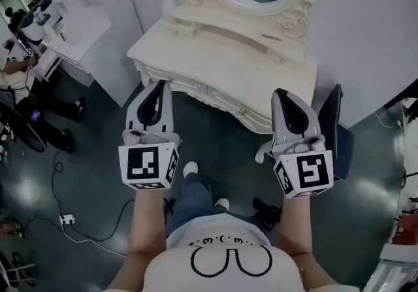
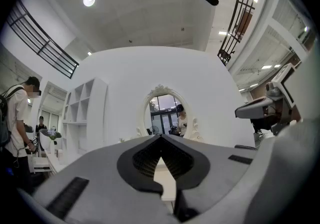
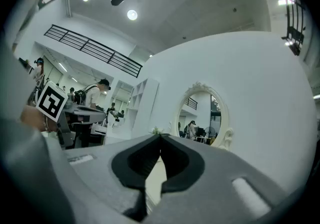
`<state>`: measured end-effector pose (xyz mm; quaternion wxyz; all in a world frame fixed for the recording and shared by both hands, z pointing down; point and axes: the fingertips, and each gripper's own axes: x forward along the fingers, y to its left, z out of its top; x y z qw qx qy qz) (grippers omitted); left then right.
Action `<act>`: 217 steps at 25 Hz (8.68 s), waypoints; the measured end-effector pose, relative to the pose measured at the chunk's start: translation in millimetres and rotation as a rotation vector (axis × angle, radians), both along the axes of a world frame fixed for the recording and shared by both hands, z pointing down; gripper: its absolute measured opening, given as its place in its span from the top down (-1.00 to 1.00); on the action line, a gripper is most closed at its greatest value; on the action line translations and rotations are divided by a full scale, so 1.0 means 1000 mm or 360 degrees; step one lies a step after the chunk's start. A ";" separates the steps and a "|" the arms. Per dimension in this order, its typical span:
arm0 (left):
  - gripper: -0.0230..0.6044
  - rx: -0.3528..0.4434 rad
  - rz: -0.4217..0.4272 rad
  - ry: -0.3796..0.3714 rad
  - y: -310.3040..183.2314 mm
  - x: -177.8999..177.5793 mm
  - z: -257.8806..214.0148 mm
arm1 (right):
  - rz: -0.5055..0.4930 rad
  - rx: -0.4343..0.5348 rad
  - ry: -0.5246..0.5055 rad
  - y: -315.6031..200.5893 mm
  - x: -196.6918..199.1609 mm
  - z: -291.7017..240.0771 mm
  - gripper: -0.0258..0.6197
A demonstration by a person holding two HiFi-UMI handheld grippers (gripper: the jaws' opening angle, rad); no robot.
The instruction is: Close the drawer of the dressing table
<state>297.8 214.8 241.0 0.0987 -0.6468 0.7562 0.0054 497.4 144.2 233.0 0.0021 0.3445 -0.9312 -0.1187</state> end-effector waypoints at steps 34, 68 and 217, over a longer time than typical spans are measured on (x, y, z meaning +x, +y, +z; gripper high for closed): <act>0.93 -0.0088 0.0035 0.0119 -0.167 -0.290 0.027 | 0.0026 -0.0094 0.0114 -0.166 -0.290 0.025 0.92; 0.93 -0.0369 0.0157 0.0136 -0.419 -0.474 0.091 | 0.0216 -0.0372 0.0127 -0.402 -0.458 0.108 0.92; 0.93 -0.0095 0.0924 0.0076 -0.414 -0.454 0.025 | 0.0755 -0.0060 -0.0112 -0.306 -0.457 -0.003 0.92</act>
